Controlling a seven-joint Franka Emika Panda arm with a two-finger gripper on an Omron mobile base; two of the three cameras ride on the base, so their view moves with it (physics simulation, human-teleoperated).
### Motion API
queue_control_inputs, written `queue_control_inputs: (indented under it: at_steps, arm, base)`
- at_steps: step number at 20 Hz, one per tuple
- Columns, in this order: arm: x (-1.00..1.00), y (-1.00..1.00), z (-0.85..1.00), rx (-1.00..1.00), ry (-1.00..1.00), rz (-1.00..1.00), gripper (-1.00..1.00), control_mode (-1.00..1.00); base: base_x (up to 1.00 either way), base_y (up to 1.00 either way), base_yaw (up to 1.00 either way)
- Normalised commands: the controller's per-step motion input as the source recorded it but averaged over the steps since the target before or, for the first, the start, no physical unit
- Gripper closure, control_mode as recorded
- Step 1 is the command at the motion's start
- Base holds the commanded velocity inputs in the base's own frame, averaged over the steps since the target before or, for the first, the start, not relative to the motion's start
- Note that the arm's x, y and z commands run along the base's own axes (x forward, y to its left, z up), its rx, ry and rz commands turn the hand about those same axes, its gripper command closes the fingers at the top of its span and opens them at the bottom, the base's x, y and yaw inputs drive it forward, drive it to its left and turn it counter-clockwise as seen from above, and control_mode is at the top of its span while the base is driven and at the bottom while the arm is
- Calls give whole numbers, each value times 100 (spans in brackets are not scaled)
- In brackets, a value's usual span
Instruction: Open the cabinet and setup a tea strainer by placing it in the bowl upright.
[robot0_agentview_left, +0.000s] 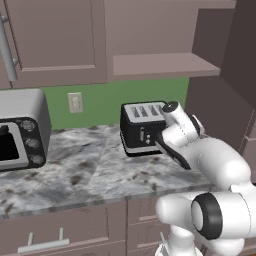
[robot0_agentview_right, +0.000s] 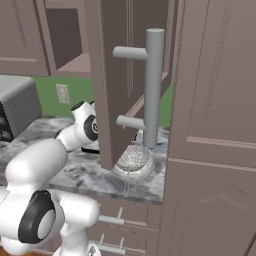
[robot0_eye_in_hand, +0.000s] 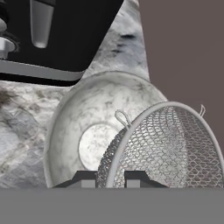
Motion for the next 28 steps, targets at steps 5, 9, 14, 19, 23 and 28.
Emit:
queue_control_inputs:
  at_steps: [5, 9, 14, 19, 23, 28]
  arm:
    - [6, -3, -22, 0, 0, 0, 100, -100]
    - [2, 0, -21, 0, 0, 0, 100, -100]
    - [6, 2, -8, 0, 0, 0, 100, -100]
    - [15, 1, -4, 0, 1, 2, 100, -100]
    - [17, 0, -8, 0, 0, 3, 100, -100]
    - [20, 0, -12, 0, 0, 4, 100, -100]
  base:
    - [0, 0, 0]
    - [0, 0, 0]
    - [0, 0, 0]
    - [0, 0, 0]
    - [0, 0, 0]
    - [0, 0, 0]
